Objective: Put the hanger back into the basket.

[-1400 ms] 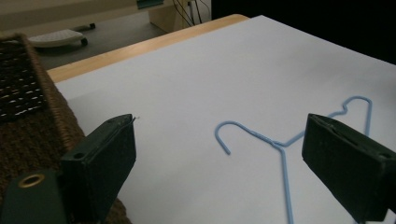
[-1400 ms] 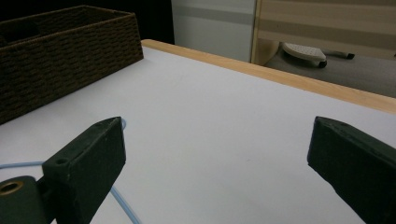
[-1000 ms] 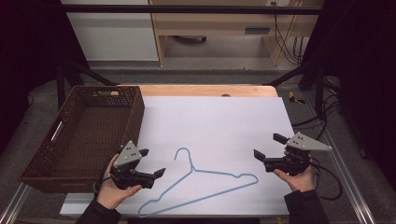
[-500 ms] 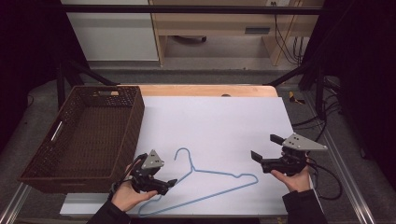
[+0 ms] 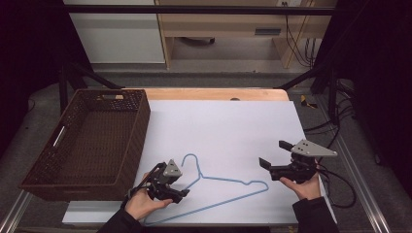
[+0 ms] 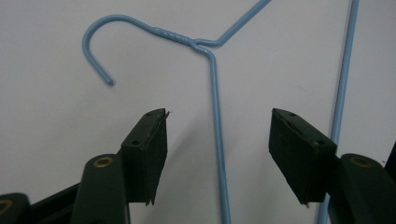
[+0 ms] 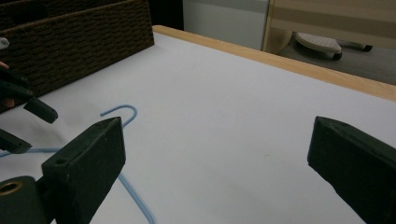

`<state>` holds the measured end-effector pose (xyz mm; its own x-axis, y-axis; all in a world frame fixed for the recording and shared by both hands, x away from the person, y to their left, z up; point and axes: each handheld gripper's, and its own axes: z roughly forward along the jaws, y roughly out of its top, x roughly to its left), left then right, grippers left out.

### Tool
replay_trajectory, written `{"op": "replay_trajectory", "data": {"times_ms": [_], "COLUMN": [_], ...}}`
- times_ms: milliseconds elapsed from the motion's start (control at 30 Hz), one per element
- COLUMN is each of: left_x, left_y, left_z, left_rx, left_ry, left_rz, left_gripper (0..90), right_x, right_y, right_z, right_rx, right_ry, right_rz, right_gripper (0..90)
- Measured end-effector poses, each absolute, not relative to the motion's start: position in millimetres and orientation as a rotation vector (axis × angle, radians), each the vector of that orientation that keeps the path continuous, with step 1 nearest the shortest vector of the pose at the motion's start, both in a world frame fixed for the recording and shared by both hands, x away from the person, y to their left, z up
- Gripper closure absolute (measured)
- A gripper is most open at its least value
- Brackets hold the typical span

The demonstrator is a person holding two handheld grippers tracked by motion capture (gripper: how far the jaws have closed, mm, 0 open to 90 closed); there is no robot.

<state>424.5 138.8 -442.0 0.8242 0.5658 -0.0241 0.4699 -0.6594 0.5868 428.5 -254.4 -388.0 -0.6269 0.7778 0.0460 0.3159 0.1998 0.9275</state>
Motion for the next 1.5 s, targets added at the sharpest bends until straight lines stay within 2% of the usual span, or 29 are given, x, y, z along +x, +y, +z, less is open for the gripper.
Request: {"op": "replay_trajectory", "data": {"times_ms": [33, 100, 133, 667, 1500], "left_x": [425, 426, 426, 431, 422], "left_y": [136, 135, 134, 126, 112], "left_z": [-444, -444, -445, -455, -456], "left_rx": [2.422, 2.433, 2.441, 2.52, 2.555], "left_ry": [0.755, 0.755, 0.755, 0.771, 0.833], "left_rz": [0.213, 0.209, 0.219, 0.193, 0.282], "left_gripper": [42.8, 44.2, 48.4, 70.7, 86.3], "right_x": [429, 429, 429, 430, 430], "right_y": [-254, -253, -252, -249, -247], "right_z": [-389, -389, -389, -391, -392], "right_rx": [1.019, 1.017, 1.017, 1.015, 1.014], "right_ry": [2.049, 2.052, 2.054, 2.065, 2.073], "right_rz": [1.414, 1.411, 1.415, 1.407, 1.42], "right_gripper": [4.6, 4.6, 4.7, 4.7, 4.6]}}
